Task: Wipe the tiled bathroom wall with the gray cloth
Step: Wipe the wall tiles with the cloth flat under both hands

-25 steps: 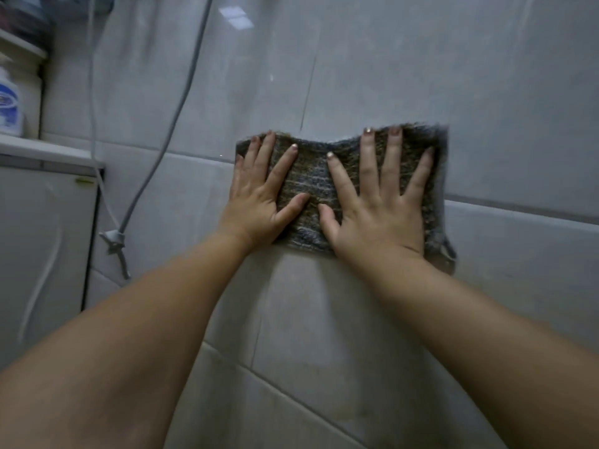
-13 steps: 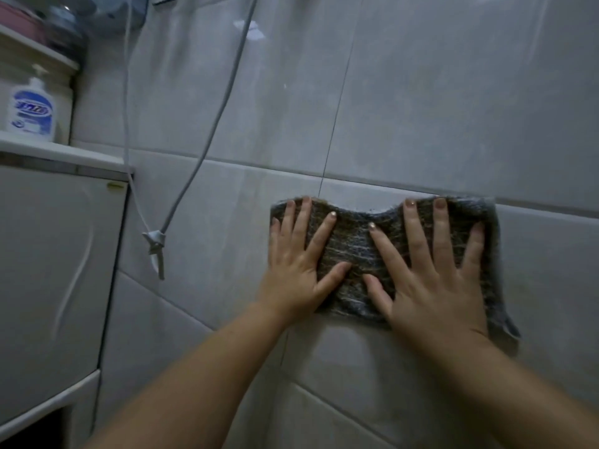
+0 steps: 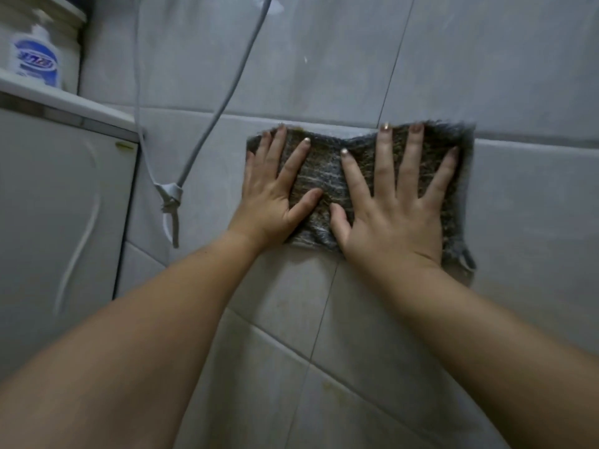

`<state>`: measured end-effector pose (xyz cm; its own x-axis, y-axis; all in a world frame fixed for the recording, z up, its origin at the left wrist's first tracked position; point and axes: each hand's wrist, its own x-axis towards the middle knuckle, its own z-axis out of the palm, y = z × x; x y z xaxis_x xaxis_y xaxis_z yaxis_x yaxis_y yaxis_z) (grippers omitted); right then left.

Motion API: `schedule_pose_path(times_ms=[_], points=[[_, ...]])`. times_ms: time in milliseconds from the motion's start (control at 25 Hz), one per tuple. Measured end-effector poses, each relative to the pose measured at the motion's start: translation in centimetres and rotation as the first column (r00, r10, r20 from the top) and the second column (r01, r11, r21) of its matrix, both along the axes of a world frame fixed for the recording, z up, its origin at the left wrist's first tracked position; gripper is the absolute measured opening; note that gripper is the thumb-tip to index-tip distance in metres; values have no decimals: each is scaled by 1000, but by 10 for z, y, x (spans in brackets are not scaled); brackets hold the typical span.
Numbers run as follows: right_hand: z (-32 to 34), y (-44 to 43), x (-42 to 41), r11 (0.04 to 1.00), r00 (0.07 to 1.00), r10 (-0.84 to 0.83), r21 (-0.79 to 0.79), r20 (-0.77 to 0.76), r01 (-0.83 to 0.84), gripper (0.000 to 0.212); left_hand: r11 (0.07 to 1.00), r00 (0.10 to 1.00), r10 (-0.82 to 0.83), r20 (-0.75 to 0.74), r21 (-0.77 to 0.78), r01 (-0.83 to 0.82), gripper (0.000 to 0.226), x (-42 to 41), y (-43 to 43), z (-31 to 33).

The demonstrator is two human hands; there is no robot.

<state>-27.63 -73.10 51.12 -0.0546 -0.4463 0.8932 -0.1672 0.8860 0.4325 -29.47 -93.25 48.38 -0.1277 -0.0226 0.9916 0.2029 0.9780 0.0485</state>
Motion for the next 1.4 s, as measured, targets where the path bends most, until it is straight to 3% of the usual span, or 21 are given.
schedule_pose_path(times_ms=[280,520,600,880,1120,1400], points=[[-77,21,9,976,996,61,203,68,-74,63,1000,993,-12,121,29,8,69,10,16,-98],[35,36,12,1000,1000,-8,-5,2,8,68,1000,995,-27,93,-5,28,78,15,31,46],[45,24,12,997,997,-73,-33,26,74,69,1000,995,-16,102,-10,17,77,13,23,57],[-37,-8,3,991,999,12,136,39,-18,70,1000,995,-7,98,26,4,74,5,-17,-52],[-109,-22,4,985,997,-30,173,68,18,64,1000,995,11,99,-26,-9,72,3,-30,-105],[-182,28,16,949,986,10,309,165,-62,59,999,976,4,220,52,-16,76,18,23,-211]])
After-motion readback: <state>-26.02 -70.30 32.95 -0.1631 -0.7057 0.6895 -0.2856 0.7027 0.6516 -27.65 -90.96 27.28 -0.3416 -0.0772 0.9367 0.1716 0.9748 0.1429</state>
